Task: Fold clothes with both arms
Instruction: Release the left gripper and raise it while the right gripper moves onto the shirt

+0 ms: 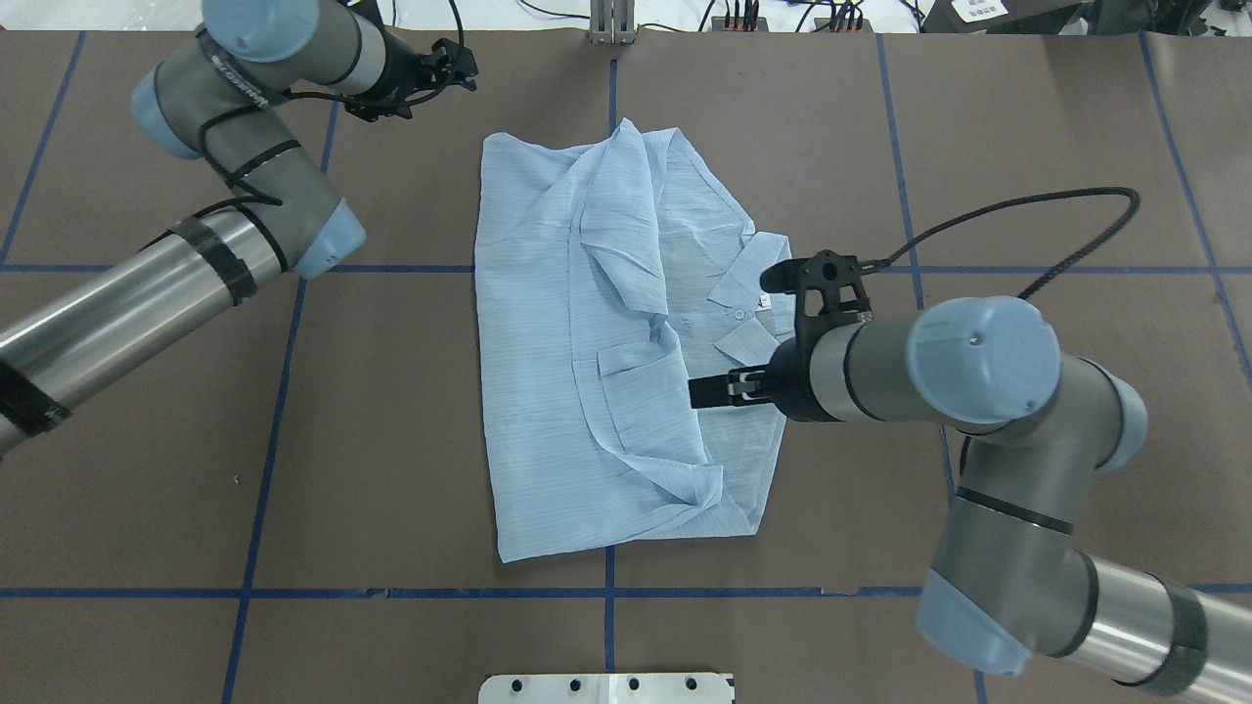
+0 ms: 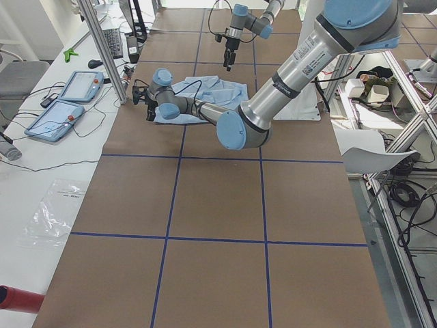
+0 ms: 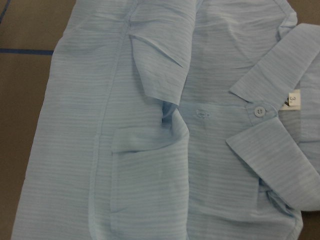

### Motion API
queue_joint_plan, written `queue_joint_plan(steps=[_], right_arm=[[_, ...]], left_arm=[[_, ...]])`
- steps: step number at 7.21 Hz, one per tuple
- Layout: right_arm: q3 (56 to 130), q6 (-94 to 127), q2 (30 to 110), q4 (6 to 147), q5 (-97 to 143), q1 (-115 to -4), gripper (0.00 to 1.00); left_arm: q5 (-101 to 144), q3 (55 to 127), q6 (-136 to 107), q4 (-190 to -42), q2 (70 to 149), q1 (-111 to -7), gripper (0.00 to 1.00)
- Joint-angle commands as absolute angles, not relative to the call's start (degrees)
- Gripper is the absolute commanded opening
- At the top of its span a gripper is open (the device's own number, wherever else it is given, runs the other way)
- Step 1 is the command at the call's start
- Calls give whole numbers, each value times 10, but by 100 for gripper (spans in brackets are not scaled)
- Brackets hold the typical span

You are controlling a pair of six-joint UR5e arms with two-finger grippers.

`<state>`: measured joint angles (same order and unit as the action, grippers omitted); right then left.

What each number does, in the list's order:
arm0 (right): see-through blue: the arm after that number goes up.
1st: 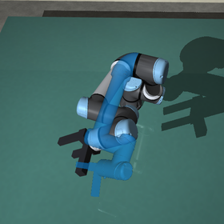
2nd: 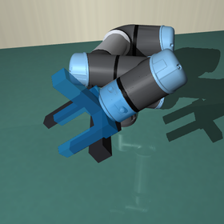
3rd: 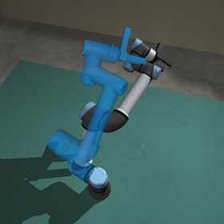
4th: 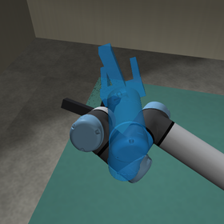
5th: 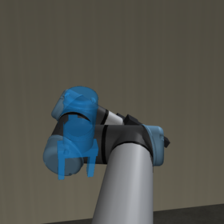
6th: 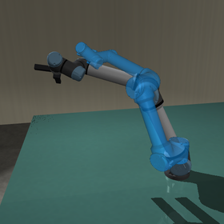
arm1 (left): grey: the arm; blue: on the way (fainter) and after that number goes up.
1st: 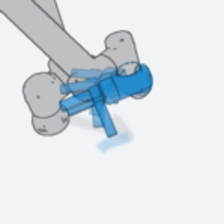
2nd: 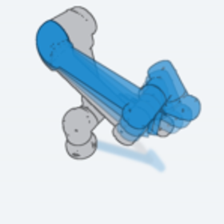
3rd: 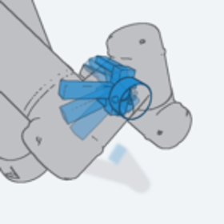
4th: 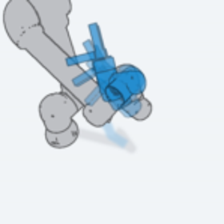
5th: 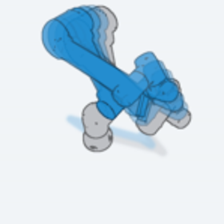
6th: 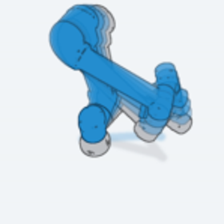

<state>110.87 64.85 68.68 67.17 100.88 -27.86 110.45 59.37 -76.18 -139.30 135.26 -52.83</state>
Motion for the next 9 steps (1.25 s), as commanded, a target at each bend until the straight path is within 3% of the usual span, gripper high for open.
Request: queue_joint_plan(steps=[1,3,9], right_arm=[[1052,574,582,764,968,-275,97],[976,550,518,762,912,-229,89],[932,512,517,763,856,-169,64]], left_arm=[[1155,727,-744,-1370,1247,-555,100],[1164,794,-723,-1330,1209,-558,100],[1164,794,-723,-1329,1207,-556,100]])
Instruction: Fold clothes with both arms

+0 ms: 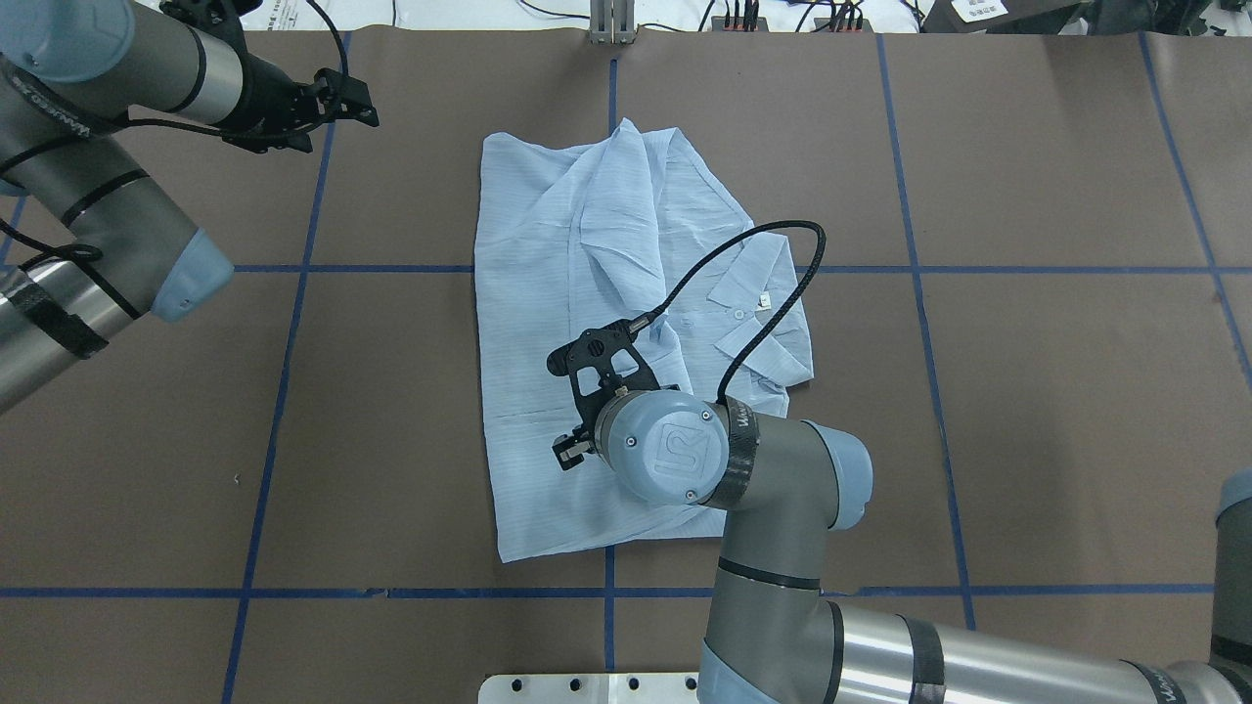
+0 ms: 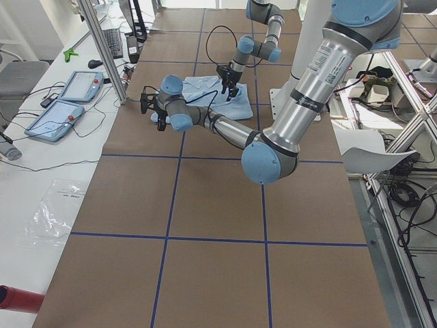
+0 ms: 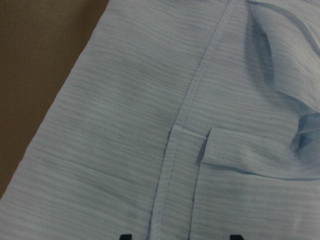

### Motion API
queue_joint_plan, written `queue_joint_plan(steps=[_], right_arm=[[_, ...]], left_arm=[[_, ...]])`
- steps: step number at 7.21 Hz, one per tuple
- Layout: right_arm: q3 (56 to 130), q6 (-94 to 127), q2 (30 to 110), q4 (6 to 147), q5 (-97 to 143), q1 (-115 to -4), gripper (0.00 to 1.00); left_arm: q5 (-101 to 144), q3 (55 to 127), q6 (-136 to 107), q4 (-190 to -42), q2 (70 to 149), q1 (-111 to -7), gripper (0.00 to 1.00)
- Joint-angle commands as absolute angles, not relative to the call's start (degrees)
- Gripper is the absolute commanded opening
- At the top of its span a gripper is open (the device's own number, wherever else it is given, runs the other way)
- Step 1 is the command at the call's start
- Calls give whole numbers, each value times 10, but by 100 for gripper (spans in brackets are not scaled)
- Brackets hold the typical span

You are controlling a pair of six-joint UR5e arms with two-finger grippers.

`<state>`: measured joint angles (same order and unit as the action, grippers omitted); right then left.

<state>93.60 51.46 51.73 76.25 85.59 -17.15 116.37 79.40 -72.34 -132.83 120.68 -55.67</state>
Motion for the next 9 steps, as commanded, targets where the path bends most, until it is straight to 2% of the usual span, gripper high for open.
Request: queue_joint_plan(steps=[1,3,6,7,8,9], right_arm=[[925,513,516,760,855,-169,54],[923,514,515,762,856,-168,34],[922,513,521,763,855,-168,24],[922,513,520,760,856,-169,26],[924,513,516,759,856,-168,40],[924,513,517,759,856,-169,51]], left_arm=[[1164,793,-723,-1329,1208,-556,100],[1164,792,-723,-1329,1208,-556,100],[1164,792,-723,-1329,1208,-555,100],[1164,791,-723,-1329,1208,-555,100],[1164,791,-723,-1329,1208,-555,100],[1164,791,-723,-1329,1208,-555,100]])
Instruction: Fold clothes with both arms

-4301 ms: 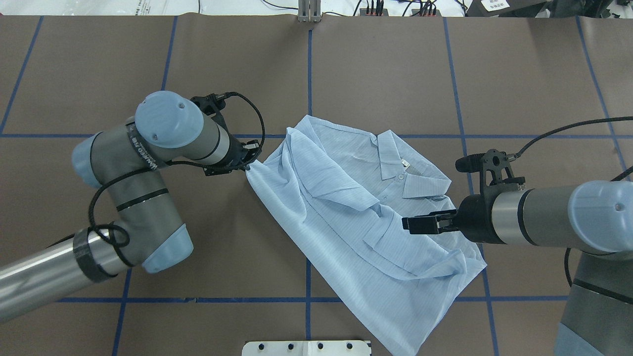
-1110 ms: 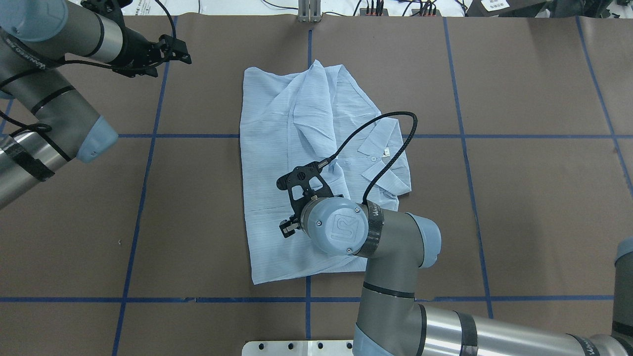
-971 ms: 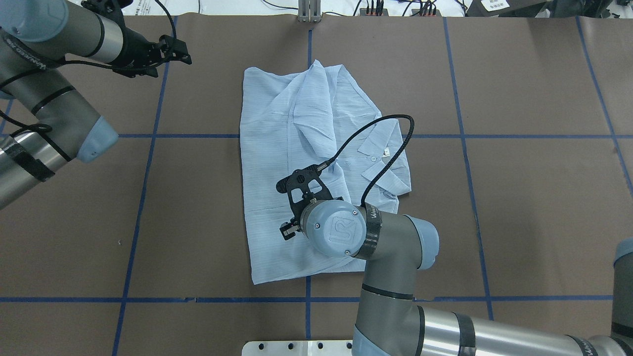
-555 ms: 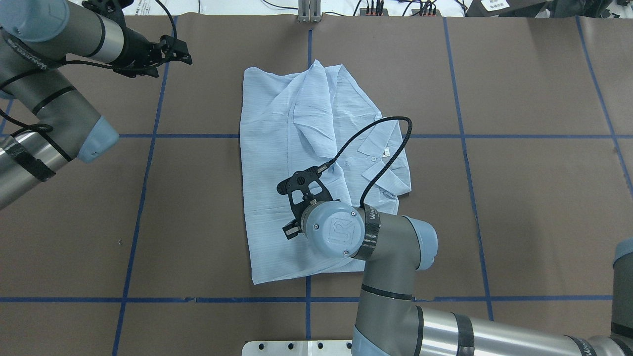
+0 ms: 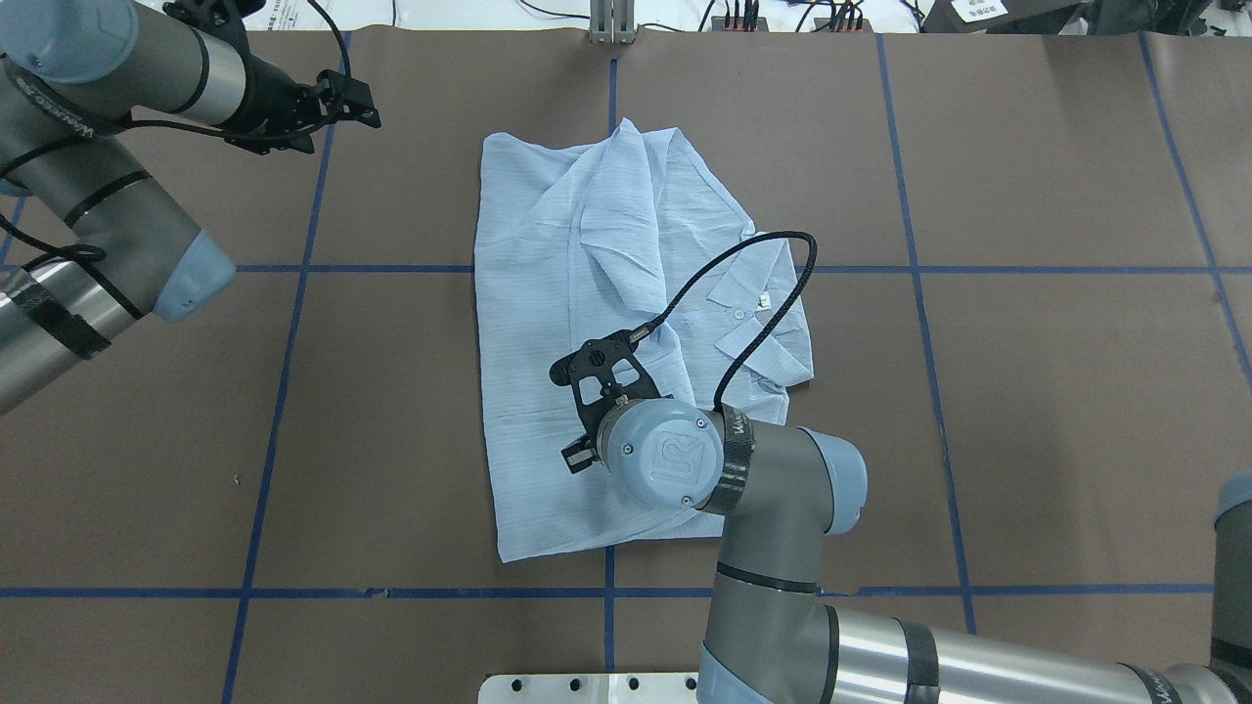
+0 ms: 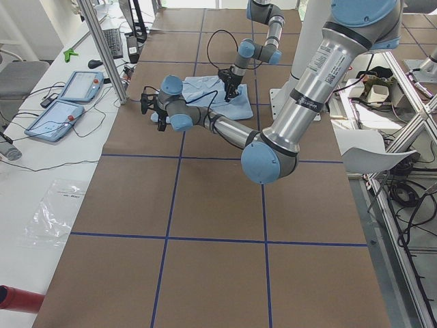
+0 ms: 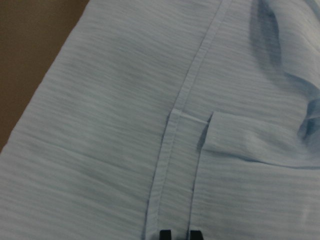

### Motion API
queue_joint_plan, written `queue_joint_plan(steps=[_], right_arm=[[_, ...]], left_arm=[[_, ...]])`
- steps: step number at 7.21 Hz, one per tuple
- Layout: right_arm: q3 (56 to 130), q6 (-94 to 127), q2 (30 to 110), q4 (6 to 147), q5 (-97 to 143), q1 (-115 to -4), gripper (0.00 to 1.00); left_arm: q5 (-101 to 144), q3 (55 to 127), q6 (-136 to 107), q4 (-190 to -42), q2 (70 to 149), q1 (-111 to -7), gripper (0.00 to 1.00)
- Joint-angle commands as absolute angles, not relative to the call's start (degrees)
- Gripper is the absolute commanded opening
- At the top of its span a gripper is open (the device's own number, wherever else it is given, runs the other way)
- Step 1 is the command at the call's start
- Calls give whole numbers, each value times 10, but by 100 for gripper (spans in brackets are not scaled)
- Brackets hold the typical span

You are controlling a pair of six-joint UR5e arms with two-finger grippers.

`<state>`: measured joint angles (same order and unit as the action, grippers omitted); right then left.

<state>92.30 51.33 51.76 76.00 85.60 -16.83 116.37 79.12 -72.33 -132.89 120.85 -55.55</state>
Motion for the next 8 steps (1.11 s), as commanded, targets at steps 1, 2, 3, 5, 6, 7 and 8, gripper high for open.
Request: queue_joint_plan(steps=[1,2,3,5,6,7,8], right_arm=[[925,513,516,759,856,-168,61],[925,513,516,760,855,-168,64],[925,513,518,760,855,-168,67],[922,514,519,760,855,-164,64],[922,515,519,760,855,-163,60],[922,515,520,760,855,-162,57],[923,515,520,759,855,-162,39]], left_arm=[[1163,790,-723,-1329,1208,-555,100],[1163,791,-723,-1329,1208,-555,100],[1163,791,-723,-1328,1208,-555,100],[1163,791,-723,-1328,1208,-555,100],[1162,791,-723,-1328,1208,-555,100],[1162,790,-723,-1328,1208,-555,100],[1163,790,-723,-1328,1208,-555,100]])
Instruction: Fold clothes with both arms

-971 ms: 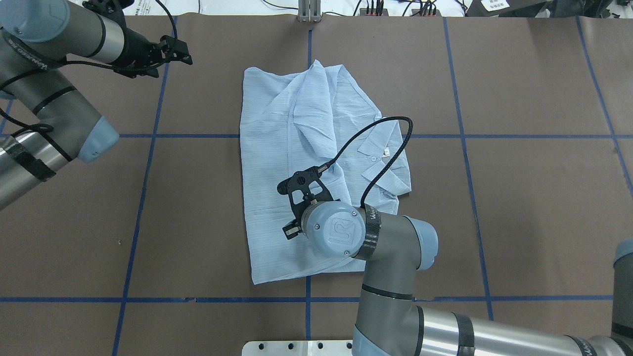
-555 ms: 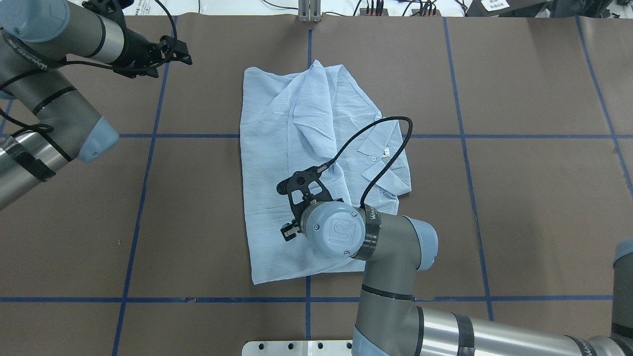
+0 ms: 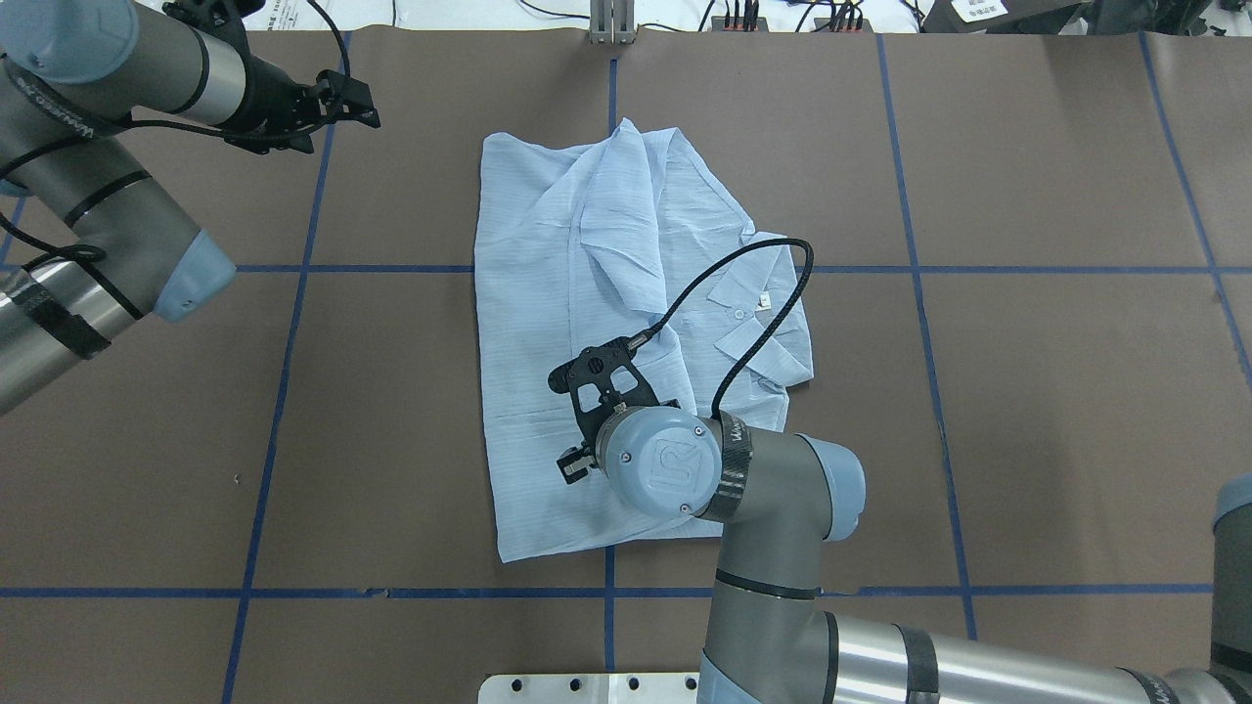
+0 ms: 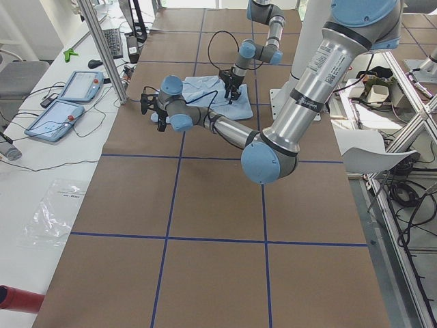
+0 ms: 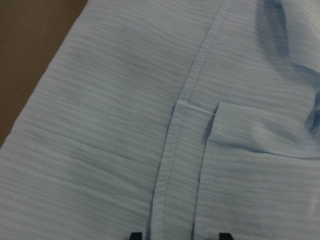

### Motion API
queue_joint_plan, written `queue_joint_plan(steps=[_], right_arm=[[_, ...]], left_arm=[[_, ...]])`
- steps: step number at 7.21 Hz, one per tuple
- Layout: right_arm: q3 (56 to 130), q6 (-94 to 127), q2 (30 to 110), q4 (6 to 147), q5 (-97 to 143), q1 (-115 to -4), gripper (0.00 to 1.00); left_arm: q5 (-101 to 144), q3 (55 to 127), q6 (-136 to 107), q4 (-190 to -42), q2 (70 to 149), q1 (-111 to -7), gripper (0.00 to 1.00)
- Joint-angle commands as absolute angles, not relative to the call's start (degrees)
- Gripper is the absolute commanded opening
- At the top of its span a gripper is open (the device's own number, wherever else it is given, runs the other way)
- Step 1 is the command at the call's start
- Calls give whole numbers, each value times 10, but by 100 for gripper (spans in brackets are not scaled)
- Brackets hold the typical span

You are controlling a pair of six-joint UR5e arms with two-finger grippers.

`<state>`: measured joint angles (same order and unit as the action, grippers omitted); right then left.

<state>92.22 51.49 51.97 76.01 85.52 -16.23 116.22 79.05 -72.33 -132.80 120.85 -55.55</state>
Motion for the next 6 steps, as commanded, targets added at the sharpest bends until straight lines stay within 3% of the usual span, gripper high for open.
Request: queue_joint_plan(steps=[1,2,6], right_arm=[[923,514,521,759,855,-162,19],[924,514,522,758,854,-163,2],[932,519,525,758,859,-180,0]], left_arm=[[1162,790,-723,-1328,1209,-555,100],[1162,790,-723,-1328,1209,-555,100],[1161,783,-724,-1328,1215,-554,100]])
